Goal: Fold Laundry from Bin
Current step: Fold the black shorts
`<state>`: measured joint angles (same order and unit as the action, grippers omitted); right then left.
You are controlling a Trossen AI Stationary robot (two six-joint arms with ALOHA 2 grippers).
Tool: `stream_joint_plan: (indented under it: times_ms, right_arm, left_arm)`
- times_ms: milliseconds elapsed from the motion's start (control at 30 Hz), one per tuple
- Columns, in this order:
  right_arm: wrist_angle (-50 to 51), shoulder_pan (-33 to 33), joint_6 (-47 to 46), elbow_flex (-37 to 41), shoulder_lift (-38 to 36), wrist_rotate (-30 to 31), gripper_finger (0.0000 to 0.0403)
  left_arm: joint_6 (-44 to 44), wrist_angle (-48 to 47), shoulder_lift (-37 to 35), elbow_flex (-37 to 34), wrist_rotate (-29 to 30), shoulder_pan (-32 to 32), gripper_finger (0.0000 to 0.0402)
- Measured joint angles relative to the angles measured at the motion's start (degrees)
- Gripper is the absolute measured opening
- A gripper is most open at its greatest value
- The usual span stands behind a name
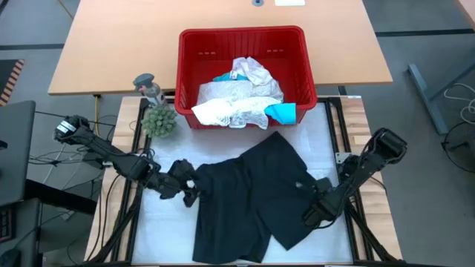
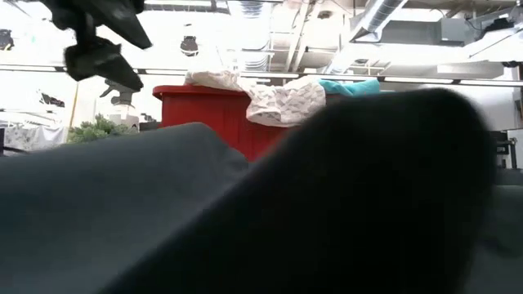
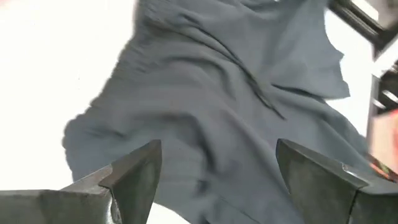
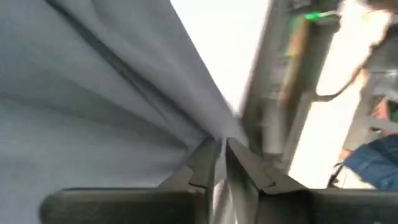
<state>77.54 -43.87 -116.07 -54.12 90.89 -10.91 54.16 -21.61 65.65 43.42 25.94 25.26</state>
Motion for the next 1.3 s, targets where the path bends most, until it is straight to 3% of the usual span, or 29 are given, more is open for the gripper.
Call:
stream_joint_plan:
  times_ms: [133,267,467,633,867,1300]
  right_arm:
    - [4.0,-0.9,0.4,-1.4,-4.5,1.9,0.0100]
    - [4.5,-2.0,-1.1,-2.2,-9.3,4.6,0.0135]
    - [-2.3,-3.4,-2.6,-2.9,-14.6,15.6,0.0202]
    - [-4.1,-2.9,-2.5,-2.9,-14.2,17.9,0.0229]
    - [-8.1,-2.9,-2.3,-2.9,-11.0,18.3,0.0228]
    - [-10.9,-3.2,-0.9,-3.0,-8.1,18.4,0.0228]
  left_arm:
    - [-5.6,-1.1,0.0,0.0,-2.8,-6.9,0.0302]
    - [-5.6,-4.5,0.0,-0.6,-8.2,-15.6,0.0302]
    - [-8.3,-5.9,0.0,-5.1,-18.3,-27.3,0.0302]
    - [-9.0,-2.3,0.2,-9.1,-22.2,-34.0,0.0302]
    - [0.8,10.1,1.2,-15.6,-31.4,-37.6,0.0302]
    - [11.2,20.5,10.5,-16.5,-33.9,-32.3,0.0302]
